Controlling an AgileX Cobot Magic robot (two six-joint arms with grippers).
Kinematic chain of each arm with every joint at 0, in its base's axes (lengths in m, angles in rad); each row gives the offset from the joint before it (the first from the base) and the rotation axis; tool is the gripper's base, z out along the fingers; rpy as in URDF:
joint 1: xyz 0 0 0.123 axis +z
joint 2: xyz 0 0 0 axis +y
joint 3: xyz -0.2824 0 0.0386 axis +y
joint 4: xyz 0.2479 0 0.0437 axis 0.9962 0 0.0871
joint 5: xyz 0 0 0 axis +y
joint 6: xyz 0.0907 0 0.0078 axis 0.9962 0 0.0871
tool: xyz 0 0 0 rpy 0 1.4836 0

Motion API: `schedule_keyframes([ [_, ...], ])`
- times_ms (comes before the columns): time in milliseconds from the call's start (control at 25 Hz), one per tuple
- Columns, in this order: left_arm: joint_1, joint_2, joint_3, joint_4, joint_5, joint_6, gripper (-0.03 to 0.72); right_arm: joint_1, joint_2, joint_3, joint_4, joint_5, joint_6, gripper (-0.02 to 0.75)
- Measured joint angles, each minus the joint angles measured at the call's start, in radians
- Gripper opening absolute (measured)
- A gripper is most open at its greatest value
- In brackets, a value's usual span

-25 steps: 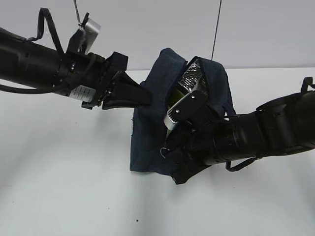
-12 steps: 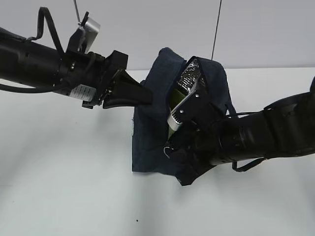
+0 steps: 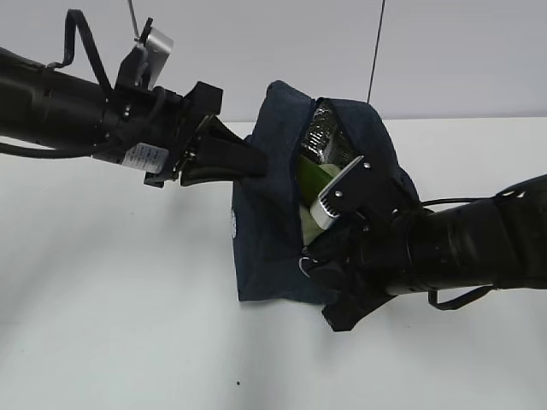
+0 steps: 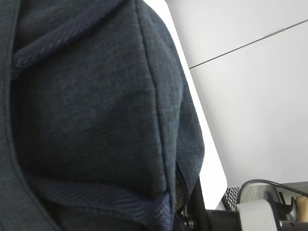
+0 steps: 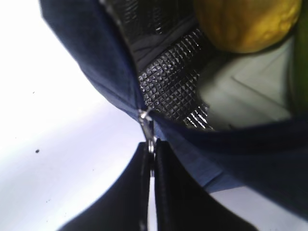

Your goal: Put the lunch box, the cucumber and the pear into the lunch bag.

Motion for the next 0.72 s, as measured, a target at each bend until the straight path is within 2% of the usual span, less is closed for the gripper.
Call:
schedule_keyframes([
  [240,0.000,0.000,0.000,-0.006,-0.012,0.001,0.018,0.000,-0.070,0.038,-0.009,0.021,0.028,0.006],
  [480,0.000,0.000,0.000,-0.005,-0.028,0.001,0.026,0.000,-0.137,0.042,-0.134,0.079,0.163,0.006],
  [720,0.000,0.000,0.000,0.025,-0.029,0.001,0.029,0.000,-0.201,0.045,-0.169,0.095,0.201,0.006],
])
